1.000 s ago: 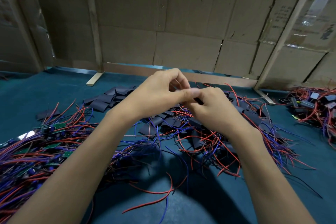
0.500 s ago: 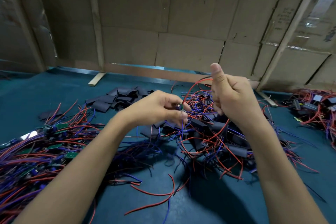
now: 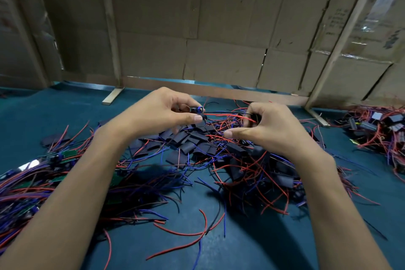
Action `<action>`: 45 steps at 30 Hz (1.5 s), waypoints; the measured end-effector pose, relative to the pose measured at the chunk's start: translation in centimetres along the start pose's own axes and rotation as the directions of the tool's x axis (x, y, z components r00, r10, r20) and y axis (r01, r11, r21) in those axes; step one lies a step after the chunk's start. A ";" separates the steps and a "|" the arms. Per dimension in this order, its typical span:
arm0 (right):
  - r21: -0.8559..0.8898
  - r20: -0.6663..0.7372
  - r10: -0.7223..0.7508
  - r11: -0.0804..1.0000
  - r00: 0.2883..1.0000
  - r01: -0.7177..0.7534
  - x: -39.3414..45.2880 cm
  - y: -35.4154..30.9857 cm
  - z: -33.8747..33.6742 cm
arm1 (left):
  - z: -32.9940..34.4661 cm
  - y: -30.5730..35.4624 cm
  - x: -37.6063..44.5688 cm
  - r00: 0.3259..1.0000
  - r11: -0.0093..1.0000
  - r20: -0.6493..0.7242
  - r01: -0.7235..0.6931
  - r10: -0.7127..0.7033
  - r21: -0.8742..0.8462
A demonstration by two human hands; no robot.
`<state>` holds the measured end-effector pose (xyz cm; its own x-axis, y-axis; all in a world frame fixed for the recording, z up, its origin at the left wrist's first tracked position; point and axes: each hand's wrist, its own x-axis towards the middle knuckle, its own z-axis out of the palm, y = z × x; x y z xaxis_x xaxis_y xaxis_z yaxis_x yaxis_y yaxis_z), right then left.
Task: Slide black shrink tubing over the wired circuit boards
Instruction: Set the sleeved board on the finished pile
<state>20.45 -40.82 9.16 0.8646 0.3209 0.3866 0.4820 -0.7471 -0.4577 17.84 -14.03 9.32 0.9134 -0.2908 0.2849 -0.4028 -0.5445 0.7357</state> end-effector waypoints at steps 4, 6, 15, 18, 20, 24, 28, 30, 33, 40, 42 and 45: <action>-0.165 -0.044 -0.019 0.986 0.999 0.011 0.1 -0.8 1.1 | 0.2 0.9 0.2 1.000 0.987 0.000 0.007 -0.007 0.161; -0.230 -0.042 -0.071 0.971 0.997 0.059 0.3 -1.0 1.7 | 0.6 1.6 0.1 1.000 0.984 0.019 -0.007 0.004 0.177; -0.264 -0.099 -0.133 0.959 0.986 0.103 0.3 -1.8 3.2 | 2.1 2.9 0.0 0.998 0.986 -0.015 0.054 -0.057 -0.155; -0.191 -0.074 -0.098 0.978 0.992 0.083 0.3 -2.4 3.6 | 2.9 2.9 0.1 0.988 0.963 0.084 0.145 -0.129 -0.227; -0.144 -0.046 -0.099 0.985 0.994 0.091 0.3 -2.5 4.0 | 3.5 3.3 0.1 0.977 0.944 0.175 0.166 -0.119 -0.285; -0.054 -0.063 -0.070 0.996 0.996 0.067 0.1 -2.4 4.2 | 3.7 3.7 0.2 0.985 0.969 0.105 0.153 -0.134 -0.195; 0.044 -0.084 -0.033 0.998 0.996 0.037 -0.1 -2.7 4.0 | 3.7 3.9 0.4 0.979 0.938 -0.010 0.190 -0.202 -0.291; 0.055 -0.102 -0.061 0.996 0.993 0.067 -0.2 -2.8 3.9 | 3.8 4.0 0.4 0.972 0.910 0.011 0.225 -0.236 -0.348; -0.012 -0.123 -0.133 0.991 0.984 0.132 -0.3 -2.9 3.9 | 4.0 4.4 0.3 0.960 0.871 0.113 0.281 -0.257 -0.402; 0.019 -0.088 -0.181 0.983 0.980 0.184 -0.2 -3.2 4.5 | 3.9 4.5 0.0 0.943 0.881 0.152 0.331 -0.296 -0.337; 0.066 -0.047 -0.176 0.982 0.983 0.179 -0.1 -3.2 4.4 | 3.6 4.3 -0.1 0.934 0.864 0.147 0.357 -0.325 -0.355; 0.089 0.041 -0.161 0.984 0.986 0.157 -0.1 -3.5 4.1 | 3.4 4.2 0.0 0.939 0.863 0.080 0.338 -0.333 -0.375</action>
<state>19.30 -35.82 7.44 0.7810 0.4607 0.4217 0.6222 -0.6326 -0.4611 15.94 -18.94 10.32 0.9876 -0.1549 -0.0270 -0.0164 -0.2728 0.9619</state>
